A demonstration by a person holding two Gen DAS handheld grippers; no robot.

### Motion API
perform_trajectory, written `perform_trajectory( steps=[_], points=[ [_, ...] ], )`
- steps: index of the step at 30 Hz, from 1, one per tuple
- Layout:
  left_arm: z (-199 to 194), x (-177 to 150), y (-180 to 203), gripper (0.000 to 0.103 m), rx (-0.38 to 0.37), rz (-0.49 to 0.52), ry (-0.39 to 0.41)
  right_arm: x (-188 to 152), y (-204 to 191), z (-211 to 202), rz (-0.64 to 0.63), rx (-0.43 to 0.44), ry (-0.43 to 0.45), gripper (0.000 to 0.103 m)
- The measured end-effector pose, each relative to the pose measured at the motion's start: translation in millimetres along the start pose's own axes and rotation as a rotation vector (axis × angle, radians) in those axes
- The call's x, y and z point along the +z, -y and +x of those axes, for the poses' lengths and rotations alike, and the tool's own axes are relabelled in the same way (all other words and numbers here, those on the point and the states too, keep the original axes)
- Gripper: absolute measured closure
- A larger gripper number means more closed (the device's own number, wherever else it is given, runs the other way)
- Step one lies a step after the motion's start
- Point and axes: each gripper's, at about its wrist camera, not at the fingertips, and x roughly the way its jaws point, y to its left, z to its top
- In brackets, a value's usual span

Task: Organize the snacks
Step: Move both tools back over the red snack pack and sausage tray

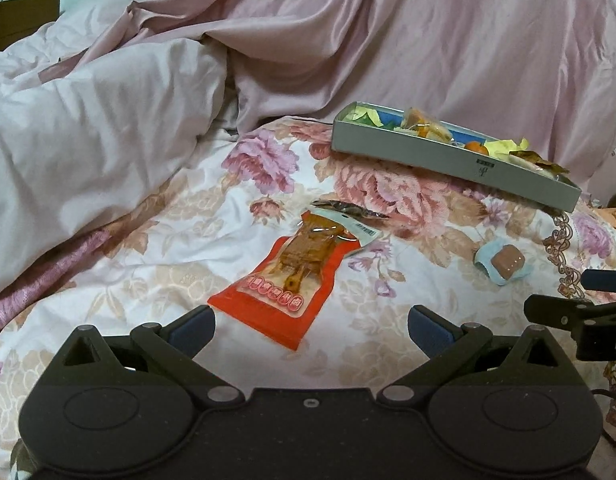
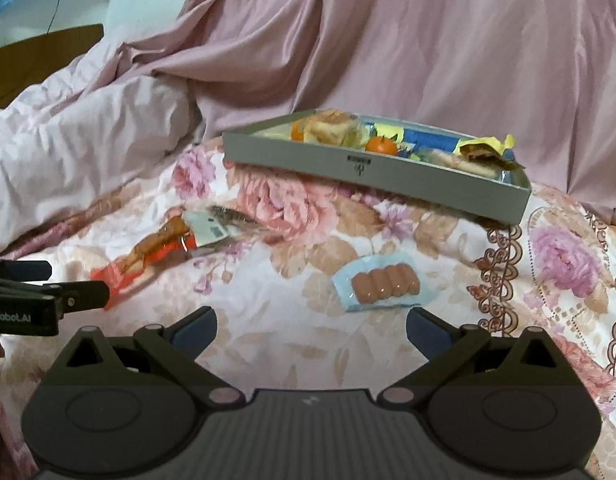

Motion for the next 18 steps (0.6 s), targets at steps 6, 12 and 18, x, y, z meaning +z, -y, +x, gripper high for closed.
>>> perform_trajectory(
  steps=[6,12,18],
  points=[
    [5,3,-2,0.001,-0.009,-0.005,-0.007,1,0,10,0.002,-0.004,-0.047,0.000],
    [18,7,-6,0.001,-0.016,0.000,-0.017,1,-1,21,0.015,-0.005,-0.087,0.000],
    [34,17,-6,0.001,-0.035,0.020,-0.002,1,-5,30,-0.008,-0.004,-0.110,0.000]
  ],
)
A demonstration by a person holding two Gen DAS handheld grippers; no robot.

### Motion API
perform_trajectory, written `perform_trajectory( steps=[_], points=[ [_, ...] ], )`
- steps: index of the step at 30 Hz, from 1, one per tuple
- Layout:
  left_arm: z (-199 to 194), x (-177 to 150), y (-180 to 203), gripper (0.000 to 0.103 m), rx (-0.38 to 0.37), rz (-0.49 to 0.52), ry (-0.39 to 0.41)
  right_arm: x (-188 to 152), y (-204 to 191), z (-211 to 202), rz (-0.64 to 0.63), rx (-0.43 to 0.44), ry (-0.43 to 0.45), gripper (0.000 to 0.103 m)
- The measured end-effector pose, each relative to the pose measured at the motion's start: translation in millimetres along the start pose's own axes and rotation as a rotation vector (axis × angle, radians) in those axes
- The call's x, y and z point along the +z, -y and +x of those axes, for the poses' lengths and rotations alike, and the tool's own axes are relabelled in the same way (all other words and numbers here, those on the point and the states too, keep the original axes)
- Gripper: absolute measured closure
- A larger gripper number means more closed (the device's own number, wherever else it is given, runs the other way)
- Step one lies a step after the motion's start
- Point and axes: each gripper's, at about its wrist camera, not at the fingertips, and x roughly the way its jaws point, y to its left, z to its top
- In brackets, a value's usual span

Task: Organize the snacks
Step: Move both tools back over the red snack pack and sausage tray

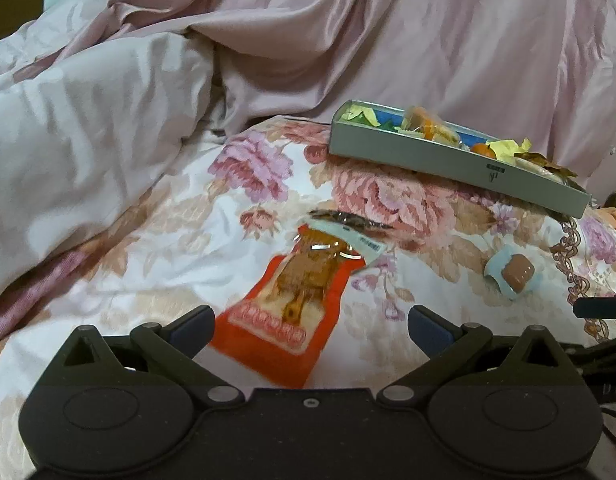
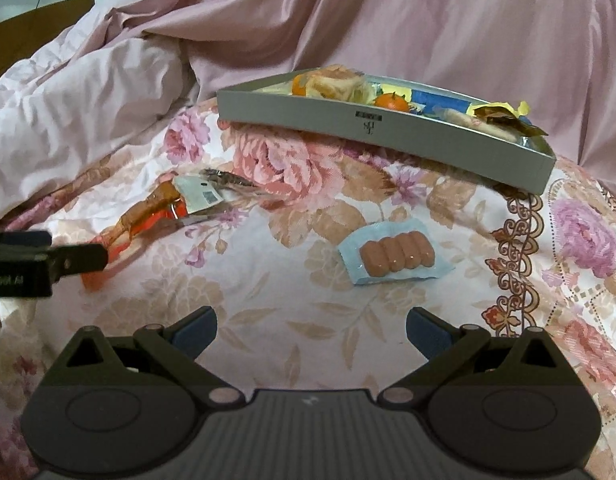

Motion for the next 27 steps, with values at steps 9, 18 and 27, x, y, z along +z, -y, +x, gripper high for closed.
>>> perform_trajectory(
  steps=[9,18,27],
  points=[
    [24,12,-8,0.001,-0.025,0.047,0.032,9,2,13,-0.046,-0.038,0.013,0.000],
    [61,26,-13,0.001,-0.101,0.116,-0.032,29,24,28,-0.072,-0.049,0.070,0.000],
    [78,32,-20,0.001,-0.120,0.095,-0.048,46,71,60,0.069,0.028,0.053,0.000]
  ],
)
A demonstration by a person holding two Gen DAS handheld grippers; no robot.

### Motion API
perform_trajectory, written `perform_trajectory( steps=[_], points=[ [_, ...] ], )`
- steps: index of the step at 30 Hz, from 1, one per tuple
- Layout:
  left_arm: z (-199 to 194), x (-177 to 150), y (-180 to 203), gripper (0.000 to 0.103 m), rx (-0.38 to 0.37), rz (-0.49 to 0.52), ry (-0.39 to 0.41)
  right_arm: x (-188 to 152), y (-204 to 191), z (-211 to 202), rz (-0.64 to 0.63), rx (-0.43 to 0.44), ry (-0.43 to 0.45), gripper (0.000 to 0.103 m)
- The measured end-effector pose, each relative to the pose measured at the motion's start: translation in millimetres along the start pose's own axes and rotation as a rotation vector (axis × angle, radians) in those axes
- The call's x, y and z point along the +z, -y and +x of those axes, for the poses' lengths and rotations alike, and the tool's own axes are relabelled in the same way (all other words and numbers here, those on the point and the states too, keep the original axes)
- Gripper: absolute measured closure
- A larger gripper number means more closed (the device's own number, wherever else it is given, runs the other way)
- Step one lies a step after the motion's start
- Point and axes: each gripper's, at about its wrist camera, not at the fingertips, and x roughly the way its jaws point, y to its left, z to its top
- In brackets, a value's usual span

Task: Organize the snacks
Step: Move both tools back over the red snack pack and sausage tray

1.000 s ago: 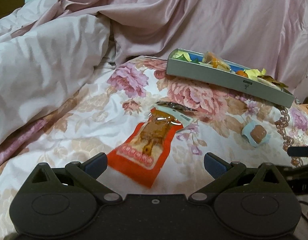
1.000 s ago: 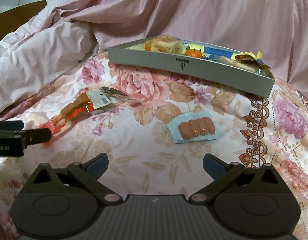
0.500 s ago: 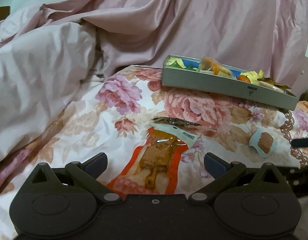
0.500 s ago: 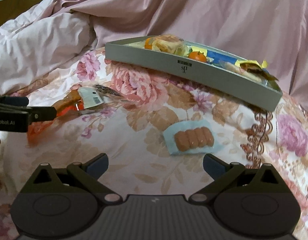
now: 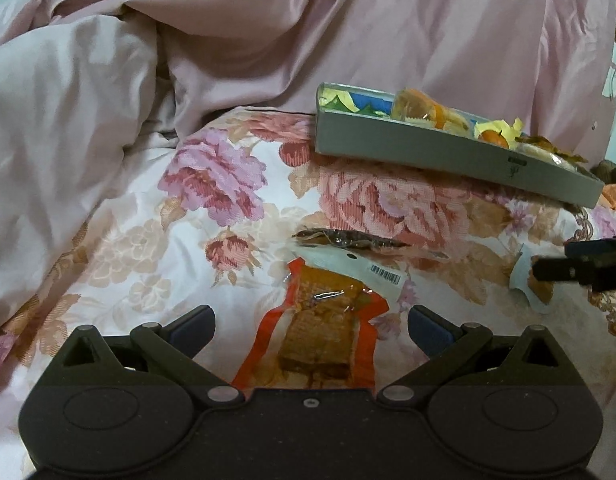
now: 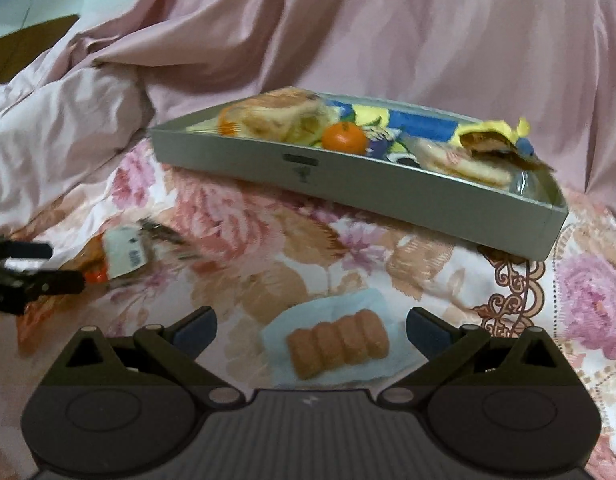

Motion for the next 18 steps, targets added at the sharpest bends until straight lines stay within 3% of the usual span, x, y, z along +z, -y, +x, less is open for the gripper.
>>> perform_trajectory(
  steps=[6,11,18],
  points=[
    [8,0,-3,0.001,-0.015,-0.043,-0.013,-2,29,24,0.169,0.047,-0.071,0.000],
    [8,0,-4,0.001,-0.035,-0.062,-0.008,-3,32,35,0.191,0.081,-0.078,0.000],
    [7,-2,-4,0.013,-0.061,-0.084,-0.015,-4,11,38,0.121,0.134,-0.111,0.000]
  ],
)
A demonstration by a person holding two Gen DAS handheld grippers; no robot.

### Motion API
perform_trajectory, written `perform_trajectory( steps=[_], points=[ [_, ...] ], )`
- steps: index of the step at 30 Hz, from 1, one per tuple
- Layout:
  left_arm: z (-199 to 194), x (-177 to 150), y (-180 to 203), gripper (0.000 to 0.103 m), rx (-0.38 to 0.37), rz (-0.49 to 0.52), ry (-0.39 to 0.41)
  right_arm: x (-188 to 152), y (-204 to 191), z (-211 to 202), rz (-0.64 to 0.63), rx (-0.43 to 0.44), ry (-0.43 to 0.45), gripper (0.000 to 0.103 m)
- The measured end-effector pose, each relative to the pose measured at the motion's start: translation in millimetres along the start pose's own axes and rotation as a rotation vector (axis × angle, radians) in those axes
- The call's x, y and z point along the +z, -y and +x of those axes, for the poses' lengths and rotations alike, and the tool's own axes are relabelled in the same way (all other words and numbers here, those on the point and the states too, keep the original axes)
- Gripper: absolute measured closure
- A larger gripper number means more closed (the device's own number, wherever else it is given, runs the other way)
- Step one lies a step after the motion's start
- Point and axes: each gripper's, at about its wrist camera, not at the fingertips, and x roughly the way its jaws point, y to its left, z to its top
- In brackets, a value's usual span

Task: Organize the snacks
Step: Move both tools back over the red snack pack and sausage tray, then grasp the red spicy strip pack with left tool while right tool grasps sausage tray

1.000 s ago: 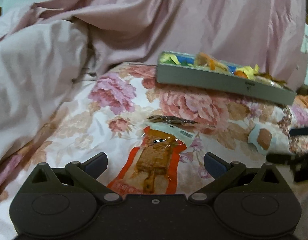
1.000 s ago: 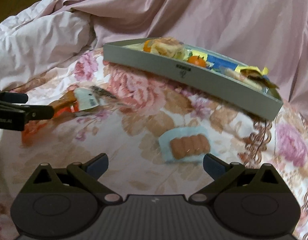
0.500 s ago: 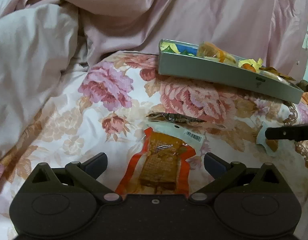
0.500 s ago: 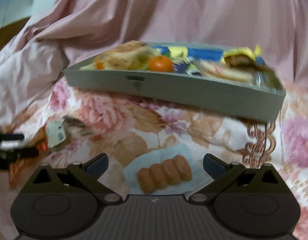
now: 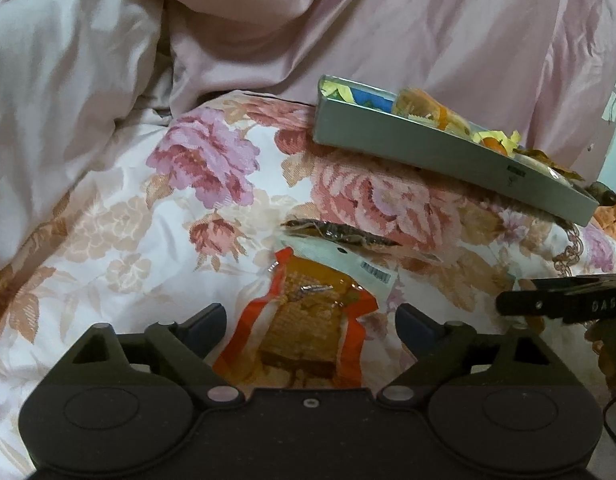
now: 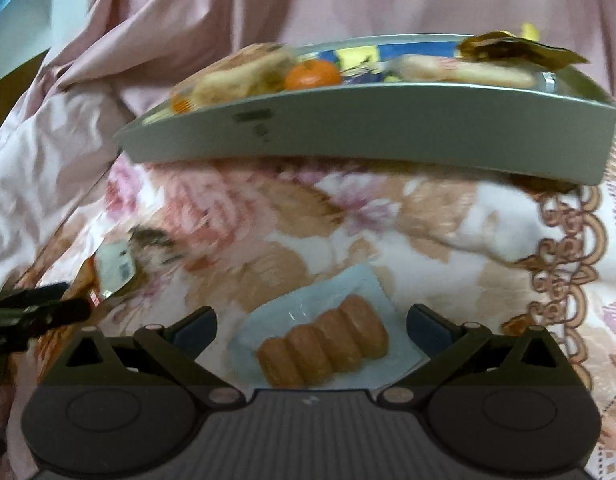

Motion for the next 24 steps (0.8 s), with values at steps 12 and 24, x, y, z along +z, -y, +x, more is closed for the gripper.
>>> perform_trajectory(
  steps=[12,24],
  points=[
    [-1,-4,12,0.024,-0.061,0.023,-0.029,-17,-55,-2,-0.253,0.037,-0.037,0.000],
    [3,-6,15,0.008,-0.049,0.075,-0.076,-23,-54,-22,-0.207,-0.042,-0.146,0.001]
  ],
)
